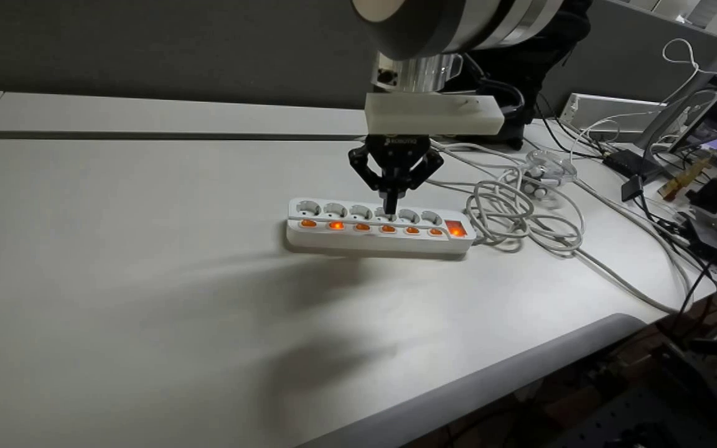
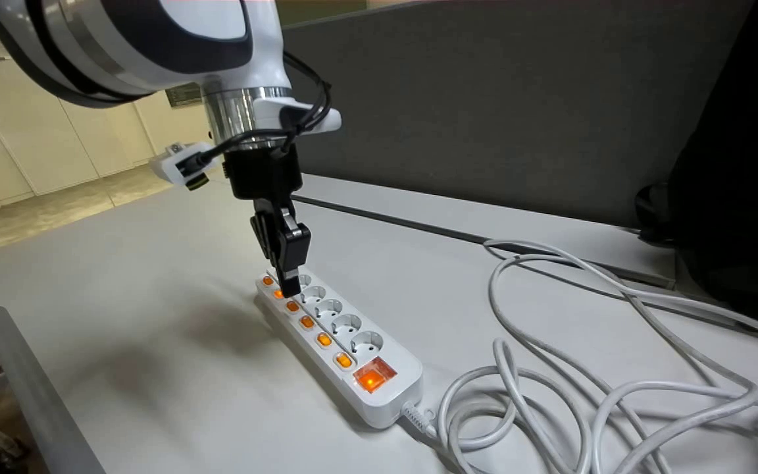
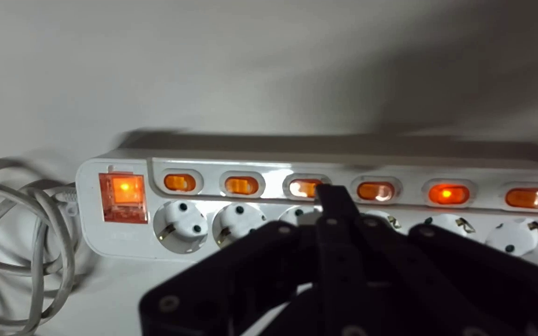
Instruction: Press the second and third button from the left.
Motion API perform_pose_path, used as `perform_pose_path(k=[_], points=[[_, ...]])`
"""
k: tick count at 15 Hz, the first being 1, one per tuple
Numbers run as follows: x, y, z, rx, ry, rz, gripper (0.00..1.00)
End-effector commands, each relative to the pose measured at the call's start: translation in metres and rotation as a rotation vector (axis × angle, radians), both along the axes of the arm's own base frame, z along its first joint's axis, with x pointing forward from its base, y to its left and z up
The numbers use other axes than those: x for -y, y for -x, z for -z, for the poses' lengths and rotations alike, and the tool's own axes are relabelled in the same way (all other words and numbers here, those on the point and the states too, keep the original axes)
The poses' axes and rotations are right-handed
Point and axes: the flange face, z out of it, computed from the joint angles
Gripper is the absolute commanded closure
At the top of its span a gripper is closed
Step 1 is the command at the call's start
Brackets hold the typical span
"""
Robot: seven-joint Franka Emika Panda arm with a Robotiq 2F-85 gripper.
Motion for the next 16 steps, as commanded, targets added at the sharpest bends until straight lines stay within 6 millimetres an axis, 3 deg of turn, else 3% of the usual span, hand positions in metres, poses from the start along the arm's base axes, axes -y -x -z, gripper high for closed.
perform_pose_path(k=[1,8,16], points=[[-0.008,0.000,0.010,-0.008,-0.005,-0.011,1.00],[-0.020,-0.001,0.027,-0.016,-0.015,-0.032,1.00],[-0.027,-0.004,0.026,0.008,-0.060,-0.039,1.00]])
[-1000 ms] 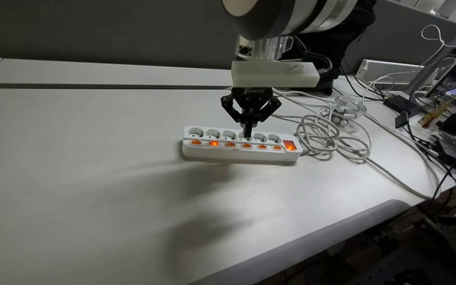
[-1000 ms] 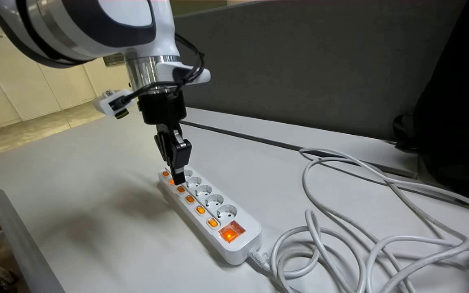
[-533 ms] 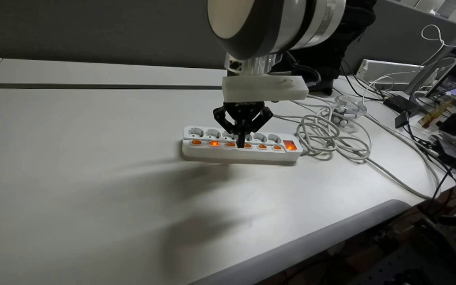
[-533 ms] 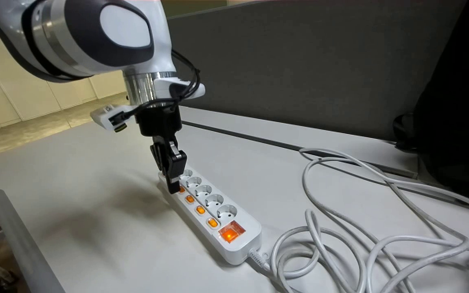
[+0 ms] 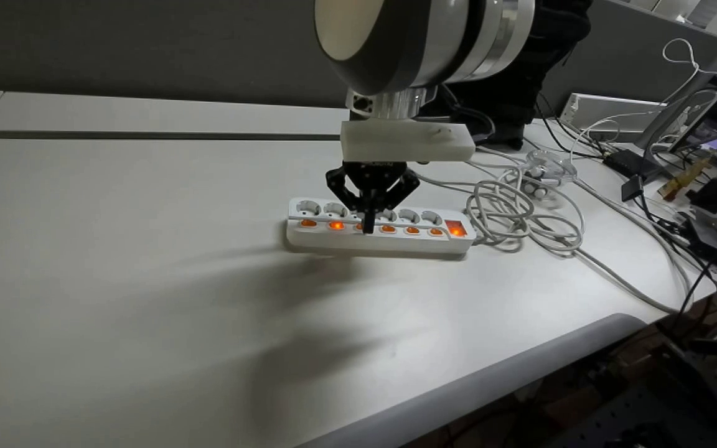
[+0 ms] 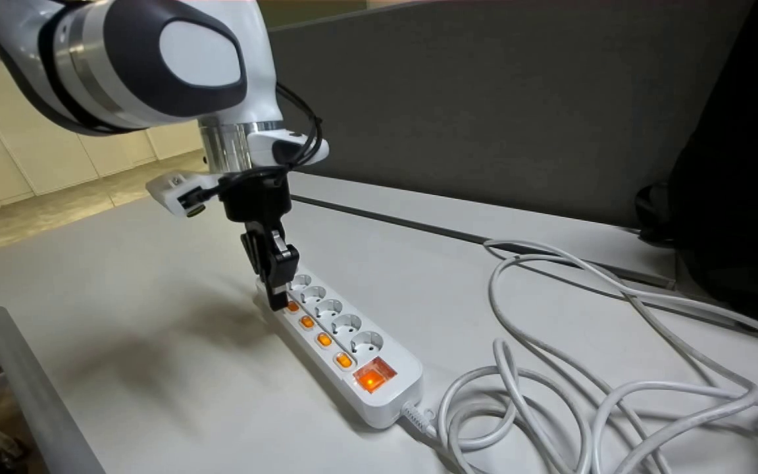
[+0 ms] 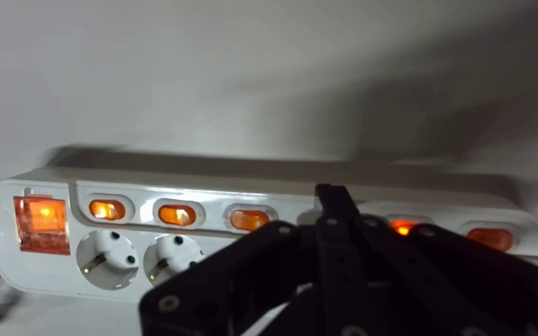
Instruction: Press the second and third button from the left.
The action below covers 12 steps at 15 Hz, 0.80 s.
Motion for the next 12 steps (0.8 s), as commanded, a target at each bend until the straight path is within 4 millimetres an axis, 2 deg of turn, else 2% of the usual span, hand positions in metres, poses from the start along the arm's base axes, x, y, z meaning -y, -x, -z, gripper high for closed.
perform_pose_path(k=[1,12], points=[[-0.0031,-0.0072,-0.0040,0.022,-0.022,-0.007,1.00],[0.0023,-0.0135,0.0010,0.035,-0.018,0.010,1.00]])
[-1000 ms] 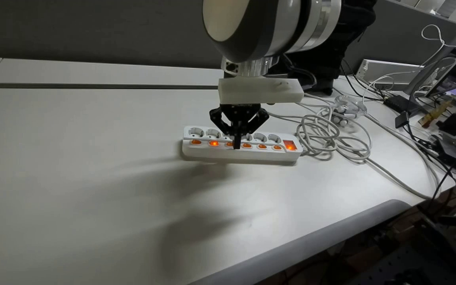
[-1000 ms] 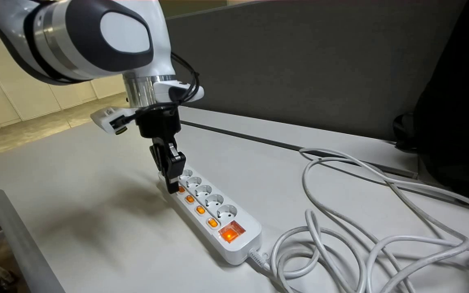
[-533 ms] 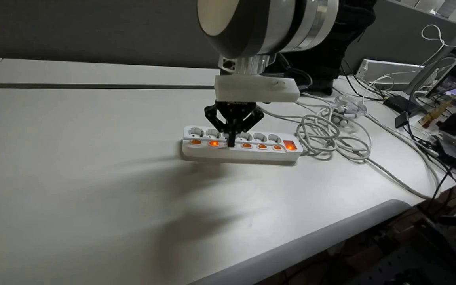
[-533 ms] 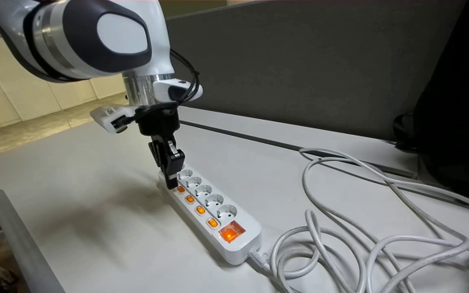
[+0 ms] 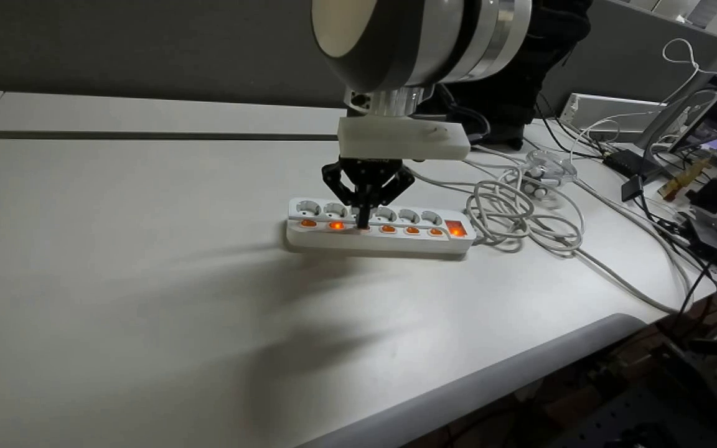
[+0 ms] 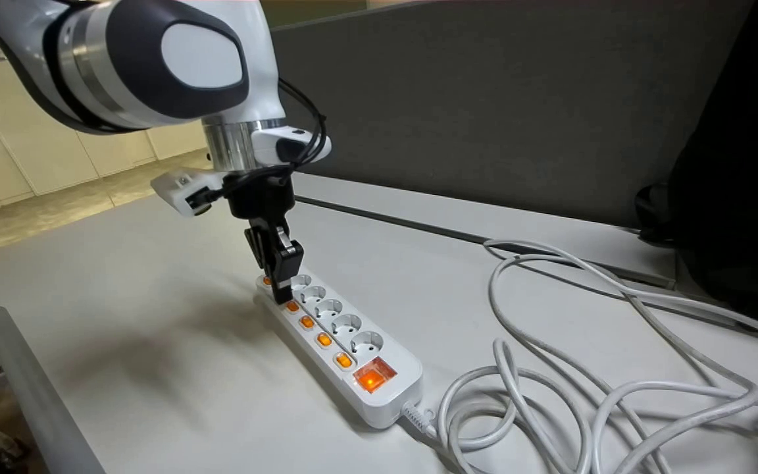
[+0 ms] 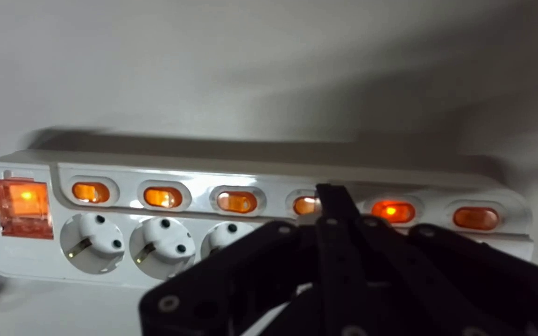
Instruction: Press the second and third button from the left.
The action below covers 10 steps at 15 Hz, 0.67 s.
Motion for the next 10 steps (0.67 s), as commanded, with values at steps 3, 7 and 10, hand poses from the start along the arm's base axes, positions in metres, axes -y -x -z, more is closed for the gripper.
perform_pose_path(k=[3,7,10], points=[[0.005,-0.009,0.006,-0.001,0.004,0.018,1.00],[0.004,-0.009,0.010,-0.007,0.010,0.013,1.00],[0.001,-0.008,0.015,-0.014,0.031,0.004,1.00]])
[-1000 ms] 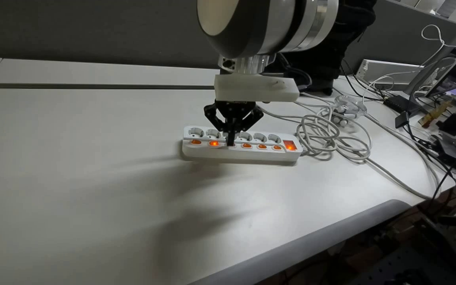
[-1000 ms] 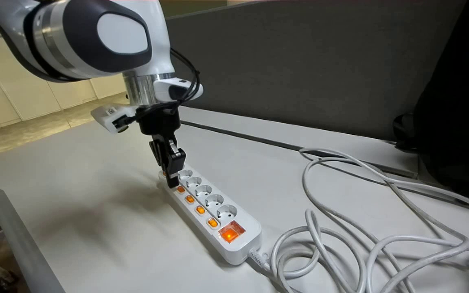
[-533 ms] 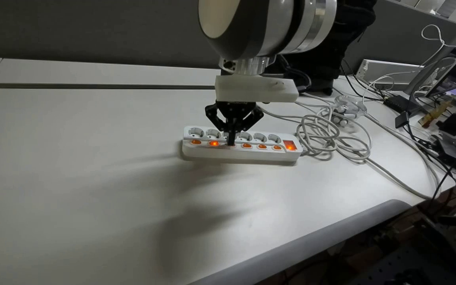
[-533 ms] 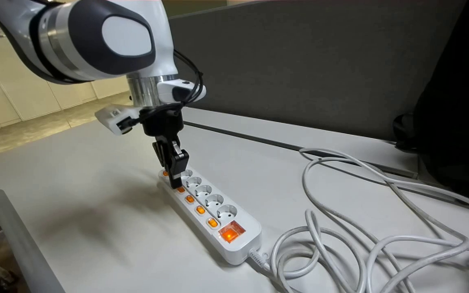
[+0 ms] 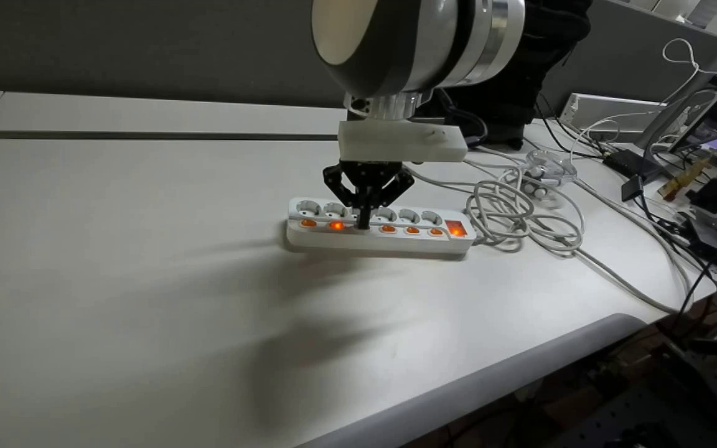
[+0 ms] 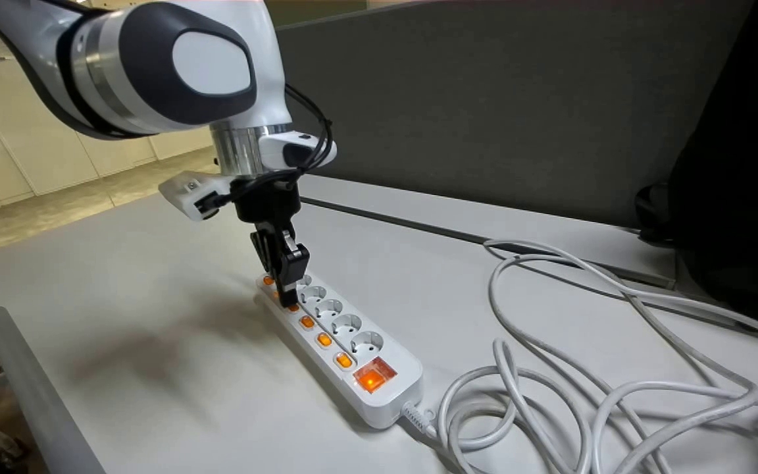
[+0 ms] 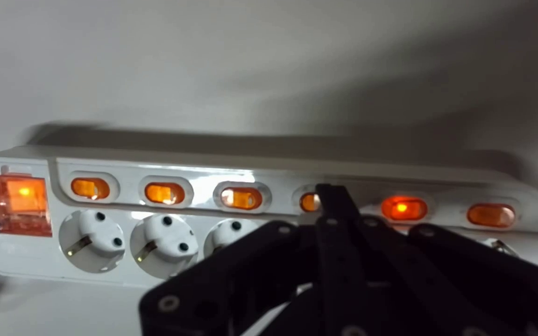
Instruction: Press the second and third button from the left.
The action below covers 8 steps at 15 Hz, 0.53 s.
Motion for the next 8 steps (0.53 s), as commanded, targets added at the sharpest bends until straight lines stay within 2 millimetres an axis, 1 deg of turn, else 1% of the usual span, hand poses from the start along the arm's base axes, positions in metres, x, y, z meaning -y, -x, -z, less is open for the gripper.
perform_pose_path(k=[1,6,8], points=[[-0.004,-0.003,0.011,-0.012,0.036,-0.005,1.00],[-0.012,0.004,0.026,-0.037,0.107,-0.033,1.00],[-0.015,0.007,0.031,-0.072,0.133,0.005,1.00]])
